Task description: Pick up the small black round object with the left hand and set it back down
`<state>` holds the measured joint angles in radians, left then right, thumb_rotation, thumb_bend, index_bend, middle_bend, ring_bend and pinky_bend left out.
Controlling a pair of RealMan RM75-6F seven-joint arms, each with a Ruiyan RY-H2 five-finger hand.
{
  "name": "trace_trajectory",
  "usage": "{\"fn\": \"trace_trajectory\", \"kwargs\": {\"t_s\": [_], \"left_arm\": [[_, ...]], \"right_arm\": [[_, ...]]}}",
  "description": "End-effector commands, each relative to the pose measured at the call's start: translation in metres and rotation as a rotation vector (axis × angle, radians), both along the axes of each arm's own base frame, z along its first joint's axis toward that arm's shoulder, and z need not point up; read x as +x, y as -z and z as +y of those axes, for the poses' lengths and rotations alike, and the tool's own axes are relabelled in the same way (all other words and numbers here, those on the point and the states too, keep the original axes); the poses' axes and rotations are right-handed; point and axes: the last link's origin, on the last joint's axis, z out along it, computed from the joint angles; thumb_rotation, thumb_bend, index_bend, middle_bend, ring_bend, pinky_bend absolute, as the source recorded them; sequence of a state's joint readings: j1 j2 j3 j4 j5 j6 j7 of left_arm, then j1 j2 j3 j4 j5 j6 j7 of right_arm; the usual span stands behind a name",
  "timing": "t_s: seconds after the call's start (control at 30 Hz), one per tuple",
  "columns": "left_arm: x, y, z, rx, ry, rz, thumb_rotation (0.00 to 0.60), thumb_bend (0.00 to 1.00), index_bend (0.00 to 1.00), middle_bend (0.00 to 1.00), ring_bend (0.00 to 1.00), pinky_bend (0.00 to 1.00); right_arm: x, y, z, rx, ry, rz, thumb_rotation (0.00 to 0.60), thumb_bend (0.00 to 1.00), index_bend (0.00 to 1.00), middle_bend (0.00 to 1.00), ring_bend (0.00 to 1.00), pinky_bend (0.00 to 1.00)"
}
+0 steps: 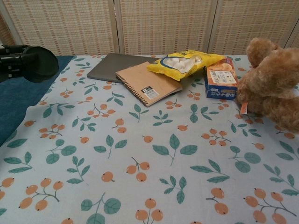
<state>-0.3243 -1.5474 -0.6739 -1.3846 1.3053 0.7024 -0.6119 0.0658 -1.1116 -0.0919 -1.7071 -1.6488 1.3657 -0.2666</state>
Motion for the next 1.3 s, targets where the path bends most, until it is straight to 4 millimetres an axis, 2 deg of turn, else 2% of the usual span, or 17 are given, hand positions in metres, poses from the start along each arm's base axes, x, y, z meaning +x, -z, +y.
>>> {"fn": "trace_trajectory", "kwargs": {"t_s": [0.03,0.07,0.17,0.37,0.47,0.6,0.83,0.93,1.03,1.13,1.3], "left_arm": [[-0.004,0.046,-0.026,0.319,0.43,0.901,0.6,0.76,0.34,0.43,0.42,0.57],[-0.007,0.047,-0.025,0.382,0.484,1.054,0.6,0.76,0.34,0.43,0.42,0.57],[-0.013,0.053,-0.026,0.486,0.587,1.344,0.6,0.75,0.34,0.42,0.41,0.56],[-0.022,0.081,-0.037,0.469,0.651,1.561,0.6,0.75,0.31,0.4,0.39,0.53],[-0.02,0.093,-0.045,0.474,0.695,1.631,0.6,0.75,0.3,0.39,0.38,0.51],[-0.015,0.102,-0.049,0.47,0.675,1.589,0.6,0.74,0.3,0.39,0.38,0.51],[-0.018,0.113,-0.052,0.421,0.663,1.596,0.6,0.71,0.29,0.37,0.37,0.5],[-0.023,0.116,-0.052,0.374,0.638,1.59,0.6,0.62,0.26,0.33,0.32,0.46],[-0.027,0.119,-0.053,0.299,0.598,1.48,0.6,0.55,0.23,0.32,0.31,0.4],[-0.031,0.121,-0.053,0.234,0.529,1.333,0.6,0.53,0.23,0.32,0.3,0.38],[-0.032,0.121,-0.056,0.187,0.524,1.262,0.6,0.47,0.2,0.32,0.29,0.36]], "right_arm": [[0.001,0.001,0.0,0.005,-0.001,0.002,0.6,0.15,0.0,0.0,0.0,0.0],[0.001,0.002,0.001,0.007,-0.002,0.002,0.6,0.15,0.0,0.0,0.0,0.0],[0.001,0.001,0.001,0.006,-0.003,0.002,0.6,0.15,0.0,0.0,0.0,0.0],[0.001,0.002,0.001,0.012,-0.003,0.003,0.6,0.15,0.0,0.0,0.0,0.0],[0.001,0.002,0.002,0.018,-0.005,0.004,0.6,0.16,0.0,0.0,0.0,0.0],[0.002,0.0,0.002,0.017,-0.006,-0.002,0.6,0.16,0.0,0.0,0.0,0.0],[0.001,-0.002,0.003,0.016,-0.01,-0.007,0.6,0.16,0.0,0.0,0.0,0.0],[0.001,-0.002,0.003,0.016,-0.01,-0.007,0.6,0.16,0.0,0.0,0.0,0.0],[0.001,-0.001,0.003,0.016,-0.01,-0.007,0.6,0.16,0.0,0.0,0.0,0.0],[0.002,-0.001,0.004,0.015,-0.011,-0.008,0.6,0.16,0.0,0.0,0.0,0.0],[0.002,-0.001,0.005,0.017,-0.014,-0.007,0.6,0.16,0.0,0.0,0.0,0.0]]}}
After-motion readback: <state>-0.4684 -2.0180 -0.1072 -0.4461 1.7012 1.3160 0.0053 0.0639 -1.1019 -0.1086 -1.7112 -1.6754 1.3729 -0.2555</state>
